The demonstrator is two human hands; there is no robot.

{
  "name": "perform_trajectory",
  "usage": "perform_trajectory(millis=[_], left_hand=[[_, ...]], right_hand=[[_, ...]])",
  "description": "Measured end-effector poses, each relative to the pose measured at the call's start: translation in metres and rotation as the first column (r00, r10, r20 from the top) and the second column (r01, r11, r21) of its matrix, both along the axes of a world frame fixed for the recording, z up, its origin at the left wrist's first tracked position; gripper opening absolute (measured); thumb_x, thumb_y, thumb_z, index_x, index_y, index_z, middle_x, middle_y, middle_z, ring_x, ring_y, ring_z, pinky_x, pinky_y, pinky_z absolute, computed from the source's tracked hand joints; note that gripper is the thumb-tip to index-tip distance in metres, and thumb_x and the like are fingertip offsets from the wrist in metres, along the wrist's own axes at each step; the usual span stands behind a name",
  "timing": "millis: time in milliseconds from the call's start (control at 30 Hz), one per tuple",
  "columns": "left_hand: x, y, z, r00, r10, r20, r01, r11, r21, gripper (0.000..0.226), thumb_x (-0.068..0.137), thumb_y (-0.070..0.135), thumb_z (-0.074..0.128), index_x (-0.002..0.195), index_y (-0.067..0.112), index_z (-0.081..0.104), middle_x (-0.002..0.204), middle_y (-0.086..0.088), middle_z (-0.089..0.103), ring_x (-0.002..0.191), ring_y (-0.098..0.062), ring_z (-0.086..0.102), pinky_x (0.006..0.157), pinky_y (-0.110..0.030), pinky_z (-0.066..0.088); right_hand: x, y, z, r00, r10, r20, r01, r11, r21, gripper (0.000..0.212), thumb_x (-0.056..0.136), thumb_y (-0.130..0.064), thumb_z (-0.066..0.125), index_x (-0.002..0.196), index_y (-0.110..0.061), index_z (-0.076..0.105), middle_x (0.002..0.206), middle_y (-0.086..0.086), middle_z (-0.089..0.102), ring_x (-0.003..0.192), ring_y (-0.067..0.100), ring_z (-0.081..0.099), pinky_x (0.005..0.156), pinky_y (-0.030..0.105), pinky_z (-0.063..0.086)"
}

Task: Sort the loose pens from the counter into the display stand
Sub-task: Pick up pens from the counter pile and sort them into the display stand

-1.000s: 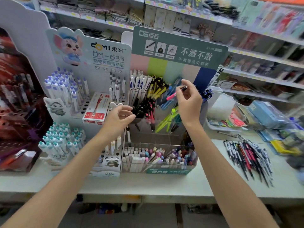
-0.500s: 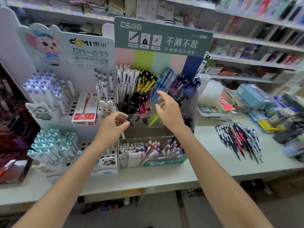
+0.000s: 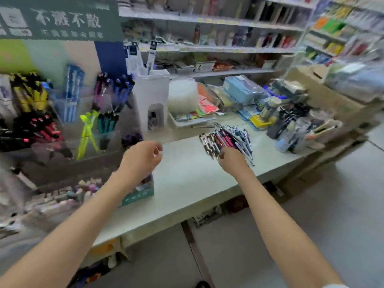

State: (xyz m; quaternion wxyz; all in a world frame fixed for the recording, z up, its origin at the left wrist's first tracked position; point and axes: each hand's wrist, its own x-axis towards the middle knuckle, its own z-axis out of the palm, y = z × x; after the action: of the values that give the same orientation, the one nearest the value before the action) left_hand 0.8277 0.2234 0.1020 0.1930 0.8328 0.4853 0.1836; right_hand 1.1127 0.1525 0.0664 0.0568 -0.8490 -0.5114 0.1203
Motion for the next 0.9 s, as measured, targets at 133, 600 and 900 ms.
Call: perform_trajectory(millis=[133,600,900], left_hand=[[0.101,-0.003,-0.033,0.999,-0.024,-0.036,0.020,0.993,-0.113,0.015,0.090,0.023,0.062,0.105,0.019,0.065,0.094,0.002,0.066,0.091,-0.024,0.064,0.080,-0.038,0.052],[0.279,0.085,-0.147,0.967,0.223,-0.122,-0.253,0.885,-0.390,0.071,0.092,0.048,0.061,0.144,0.004,0.042,0.144,-0.019,0.045,0.132,-0.036,0.043,0.105,-0.045,0.039],[0.361,0.093,-0.193,0.878,0.431,-0.209,-0.477,0.750,-0.458,0.111,0.084,0.076,0.043,0.155,0.004,-0.001,0.164,-0.015,0.005,0.150,-0.033,0.006,0.118,-0.049,0.020]], right_hand=[[0.081,-0.017,-0.024,0.995,0.094,0.023,-0.092,0.995,-0.046,0.036,0.094,-0.023,0.058,0.129,-0.016,0.057,0.118,0.005,0.063,0.109,0.027,0.058,0.089,0.039,0.046],[0.243,0.051,-0.086,0.984,0.151,-0.092,-0.147,0.988,0.043,0.035,0.092,-0.020,0.059,0.127,-0.023,0.061,0.128,0.003,0.059,0.119,0.026,0.052,0.098,0.040,0.040],[0.278,0.120,-0.119,0.965,0.220,-0.143,-0.196,0.966,0.167,0.051,0.094,-0.039,0.057,0.139,-0.016,0.049,0.143,0.009,0.044,0.136,0.025,0.036,0.112,0.041,0.022]])
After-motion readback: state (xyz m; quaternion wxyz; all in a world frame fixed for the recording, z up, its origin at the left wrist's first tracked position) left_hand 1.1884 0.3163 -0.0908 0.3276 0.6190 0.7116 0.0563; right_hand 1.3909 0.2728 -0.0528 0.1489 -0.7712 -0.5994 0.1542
